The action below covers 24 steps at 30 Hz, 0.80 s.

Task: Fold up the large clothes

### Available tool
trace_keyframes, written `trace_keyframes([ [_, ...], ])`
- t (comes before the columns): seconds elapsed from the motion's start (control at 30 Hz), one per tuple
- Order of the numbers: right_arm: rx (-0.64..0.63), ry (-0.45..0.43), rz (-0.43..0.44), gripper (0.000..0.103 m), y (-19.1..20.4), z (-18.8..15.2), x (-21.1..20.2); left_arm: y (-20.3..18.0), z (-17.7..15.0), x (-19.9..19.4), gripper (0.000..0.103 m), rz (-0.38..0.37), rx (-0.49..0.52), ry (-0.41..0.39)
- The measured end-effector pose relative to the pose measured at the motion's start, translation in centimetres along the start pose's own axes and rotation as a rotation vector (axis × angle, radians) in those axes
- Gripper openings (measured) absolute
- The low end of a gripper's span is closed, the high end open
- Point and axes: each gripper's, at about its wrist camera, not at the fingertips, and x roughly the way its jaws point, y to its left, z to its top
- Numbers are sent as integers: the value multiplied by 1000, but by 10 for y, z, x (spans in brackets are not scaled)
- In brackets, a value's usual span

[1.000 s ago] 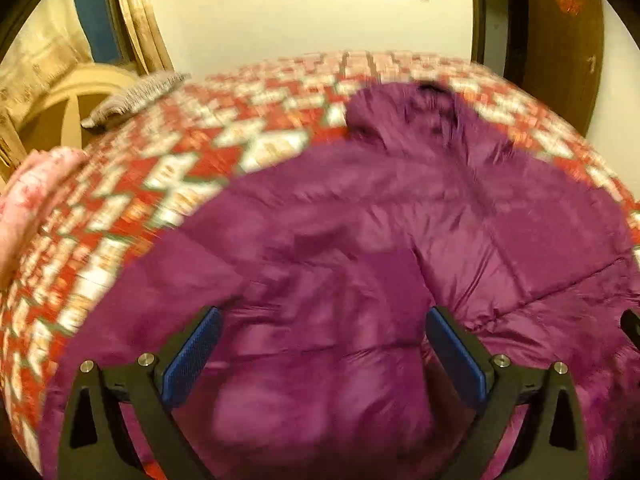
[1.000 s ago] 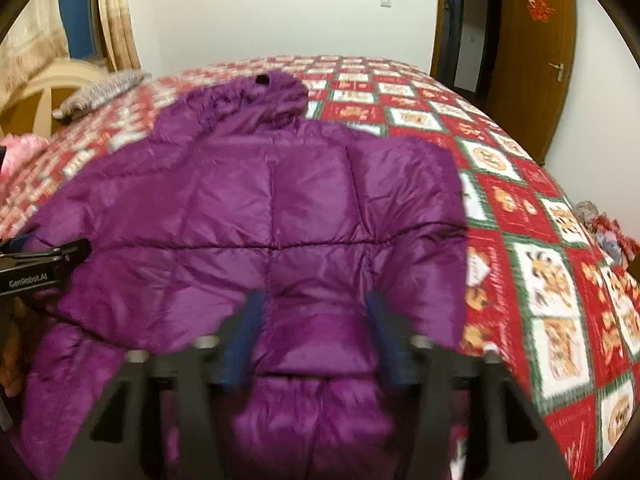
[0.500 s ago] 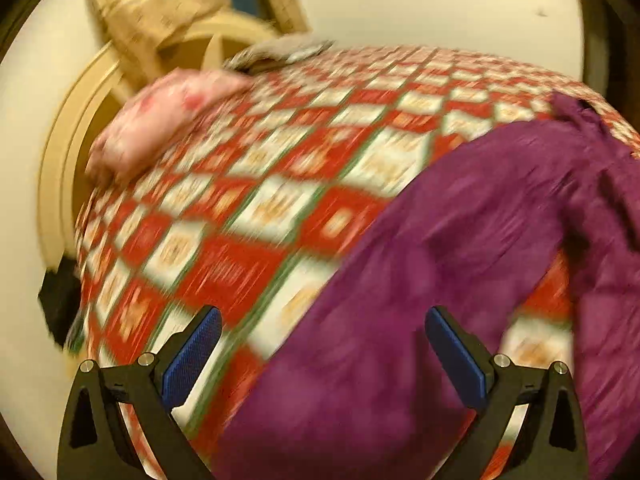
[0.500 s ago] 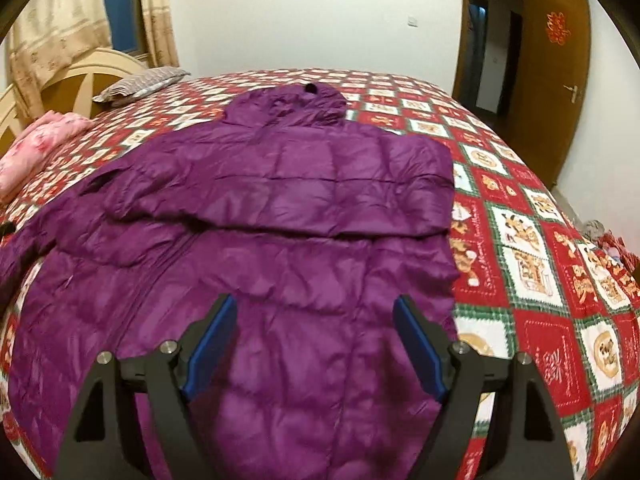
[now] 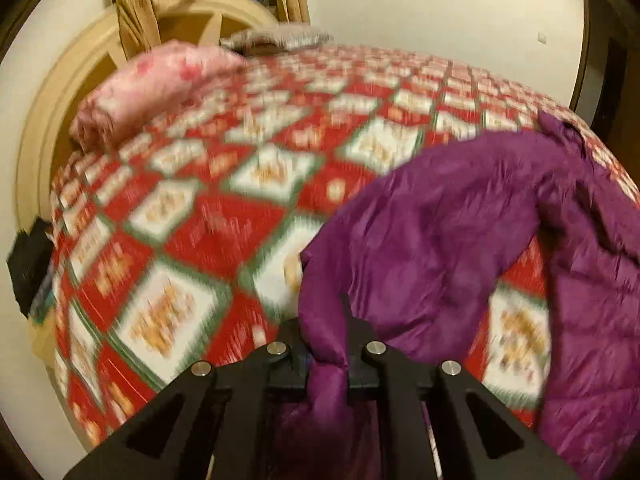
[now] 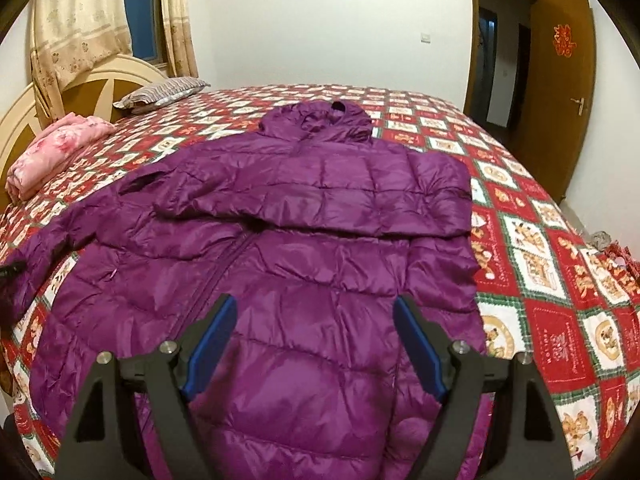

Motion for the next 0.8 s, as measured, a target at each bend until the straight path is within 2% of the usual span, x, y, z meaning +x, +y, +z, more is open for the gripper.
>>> trace_keyframes([
  [0.1, 49, -22, -23, 83, -14, 5, -3, -12, 36, -22, 8, -12, 23, -75],
  [0.2, 99, -32, -39, 83, -30, 10, -5, -46, 77, -52, 8, -48, 74, -173],
  [0.33, 172, -31, -58, 84, -53, 13, -4, -133, 116, -80, 8, -161, 196, -259],
  [0.43, 219, -32, -63, 84, -66, 11, -5, -210, 123, -84, 8, -246, 285, -275],
  [0.6, 240, -16, -75, 84, -78, 5, -5, -316, 109, -79, 9, -378, 391, -269],
  [0.67, 238, -2, -78, 84, -82, 4, -4, -353, 100, -81, 18, -377, 450, -249],
  [0.7, 237, 6, -79, 84, -84, 4, -4, -362, 98, -84, 28, -391, 460, -243],
  [0.73, 238, 14, -81, 84, -87, 5, -4, -368, 96, -89, 43, -419, 461, -253],
  [0.77, 238, 17, -84, 85, -90, 5, -4, -369, 95, -95, 54, -430, 458, -283],
  [0.8, 238, 16, -86, 86, -92, 6, -5, -367, 96, -102, 74, -423, 450, -322],
])
